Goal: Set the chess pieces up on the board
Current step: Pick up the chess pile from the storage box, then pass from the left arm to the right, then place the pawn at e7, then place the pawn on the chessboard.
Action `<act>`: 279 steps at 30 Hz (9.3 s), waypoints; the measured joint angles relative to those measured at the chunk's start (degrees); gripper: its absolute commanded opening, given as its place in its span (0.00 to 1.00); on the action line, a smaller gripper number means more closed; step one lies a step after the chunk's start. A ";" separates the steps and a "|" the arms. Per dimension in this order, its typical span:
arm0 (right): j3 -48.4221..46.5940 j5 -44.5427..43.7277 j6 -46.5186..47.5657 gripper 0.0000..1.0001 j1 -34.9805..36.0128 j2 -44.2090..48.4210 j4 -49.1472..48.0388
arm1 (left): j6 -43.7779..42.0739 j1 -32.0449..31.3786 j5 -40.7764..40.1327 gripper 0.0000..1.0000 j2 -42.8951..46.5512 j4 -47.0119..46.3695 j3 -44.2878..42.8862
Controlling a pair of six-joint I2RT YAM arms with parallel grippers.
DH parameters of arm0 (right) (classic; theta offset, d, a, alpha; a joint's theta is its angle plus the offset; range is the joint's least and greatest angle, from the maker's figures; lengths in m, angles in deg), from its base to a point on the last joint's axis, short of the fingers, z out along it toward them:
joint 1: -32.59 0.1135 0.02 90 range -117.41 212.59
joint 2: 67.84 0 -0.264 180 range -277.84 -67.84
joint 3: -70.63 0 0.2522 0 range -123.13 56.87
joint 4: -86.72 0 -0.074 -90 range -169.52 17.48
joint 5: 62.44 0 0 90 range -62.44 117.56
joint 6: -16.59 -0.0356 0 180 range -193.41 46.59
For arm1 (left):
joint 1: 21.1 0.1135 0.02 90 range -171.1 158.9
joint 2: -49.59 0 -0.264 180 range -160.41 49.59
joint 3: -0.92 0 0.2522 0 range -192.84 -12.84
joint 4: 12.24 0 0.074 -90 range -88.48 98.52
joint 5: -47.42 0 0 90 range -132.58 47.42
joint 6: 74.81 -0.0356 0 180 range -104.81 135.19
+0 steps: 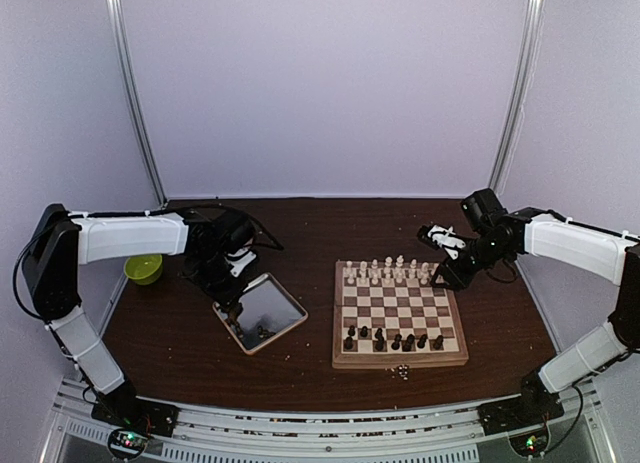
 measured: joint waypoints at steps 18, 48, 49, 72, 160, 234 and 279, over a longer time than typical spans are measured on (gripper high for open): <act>0.00 0.44 0.20 0.40 0.00 0.00 0.44 | -6.08 -9.07 9.70 0.29 -0.68 -4.39 -0.83; 0.00 1.05 1.11 0.41 0.00 -0.02 0.92 | -7.28 -9.25 6.69 0.16 -7.58 -1.49 -2.47; 0.00 1.05 1.11 0.41 0.00 -0.02 0.92 | -7.26 -9.25 6.58 0.17 -7.63 -1.42 -2.56; -1.81 5.01 0.74 0.40 0.22 0.33 2.34 | -6.67 -8.92 6.95 0.07 -6.54 -1.31 -8.13; -17.68 14.49 -1.73 0.09 7.43 -13.57 13.35 | 12.90 -6.86 23.82 0.11 -4.85 -24.30 -10.82; -16.20 0.09 7.48 0.38 15.74 -12.90 17.40 | 3.52 -11.61 23.87 0.12 -9.73 -22.47 -20.26; -9.05 8.24 4.76 0.43 -1.31 -3.06 11.89 | -18.10 -21.07 12.07 0.48 -20.22 -5.09 -41.86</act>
